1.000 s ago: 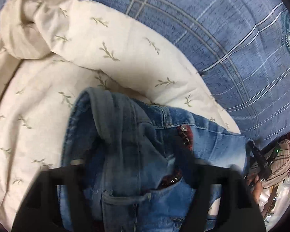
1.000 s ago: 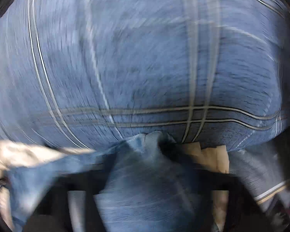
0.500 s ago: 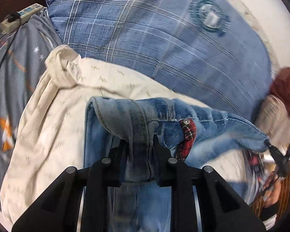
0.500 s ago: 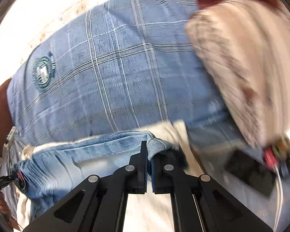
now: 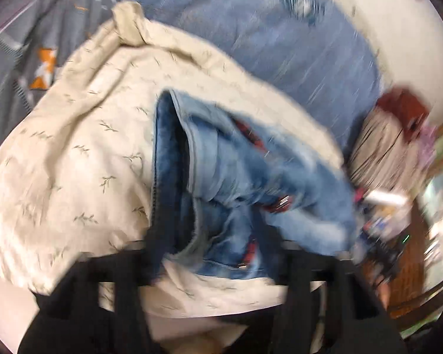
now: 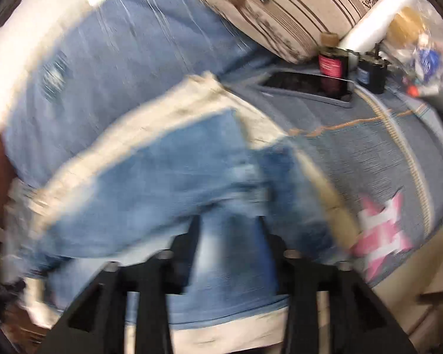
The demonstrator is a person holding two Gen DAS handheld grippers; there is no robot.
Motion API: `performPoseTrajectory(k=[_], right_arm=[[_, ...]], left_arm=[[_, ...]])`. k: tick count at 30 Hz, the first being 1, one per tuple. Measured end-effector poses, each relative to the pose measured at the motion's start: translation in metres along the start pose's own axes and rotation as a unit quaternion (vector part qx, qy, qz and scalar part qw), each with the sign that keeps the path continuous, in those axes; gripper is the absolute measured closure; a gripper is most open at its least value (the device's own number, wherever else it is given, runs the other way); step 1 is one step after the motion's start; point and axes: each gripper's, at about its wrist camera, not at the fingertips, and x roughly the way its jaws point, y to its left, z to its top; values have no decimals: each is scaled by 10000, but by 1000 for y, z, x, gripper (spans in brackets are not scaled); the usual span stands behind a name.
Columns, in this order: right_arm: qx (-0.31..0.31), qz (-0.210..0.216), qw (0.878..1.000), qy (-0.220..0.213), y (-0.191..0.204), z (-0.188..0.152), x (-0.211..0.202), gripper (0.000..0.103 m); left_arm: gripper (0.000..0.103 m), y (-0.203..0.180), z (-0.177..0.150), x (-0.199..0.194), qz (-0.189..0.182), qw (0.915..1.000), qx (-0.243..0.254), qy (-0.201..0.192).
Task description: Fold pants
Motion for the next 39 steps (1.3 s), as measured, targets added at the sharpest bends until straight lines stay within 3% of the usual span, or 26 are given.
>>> performPoseTrajectory(k=[1,3,4,7,9,11,15,16,17,18,19,20,22,25,27,31,33,35,36,37,39], right_arm=[[99,304,9995,66,7,-4,1,27],[326,1034,9931,451,30,-11,21,26],[516,1431,9852,791,43,-14,40,26],[966,2105,9596,1600,76,-34,94,26],[1088,2355,9459,1948,99,-45,118,26],[1144,2377,9411,2116,116,-53,133,26],[1743,2442,9335,1965,125,-60,157,26],[1867,2500,9319,1851,124,-60,158,32],[1906,2522,9326,1741,125,-60,158,41],[1802,2467,9367,1708,128,-58,157,76],[1629,2484,9393,1716,131,-54,152,98],[1472,2479,9434,1639,133,-51,143,98],[1058,2466,9520,1473,133,-48,118,98],[424,2427,9581,1463,130,-56,78,98],[215,2249,9608,1606,118,-78,66,96],[360,1629,9623,2150,92,-118,90,84],[881,1857,9545,2159,74,-122,88,83],[1052,1907,9588,1824,53,-110,66,73],[1130,1872,9635,1547,39,-102,51,62],[1267,1747,9686,1238,21,-93,36,51],[1663,1265,9761,598,-22,-74,8,41]], left_arm=[[20,4,1,-3,-155,9997,-169,-74],[20,6,6,1,-466,9978,-477,-38],[20,9,8,9,-522,9968,-606,49],[20,16,15,35,-603,9918,-1056,391],[20,21,17,50,-624,9872,-1349,572],[20,25,17,58,-620,9841,-1542,629],[20,30,29,89,-408,9796,-1781,831],[21,30,32,96,-324,9790,-1804,892],[45,30,34,100,-293,9782,-1814,966],[55,28,37,104,-260,9778,-1790,1058],[64,26,40,102,-132,9788,-1744,1069],[72,24,42,98,-106,9807,-1677,995],[76,17,41,76,-251,9867,-1389,810],[75,7,22,46,-337,9937,-858,638],[75,6,-2,37,-115,9967,-548,580],[72,22,-36,65,650,9938,-407,800],[71,24,-37,66,648,9939,-446,767],[67,21,-34,54,502,9954,-429,689],[66,18,-33,45,417,9966,-380,600],[58,16,-33,37,314,9977,-306,516],[43,14,-36,27,95,9985,-283,456]])
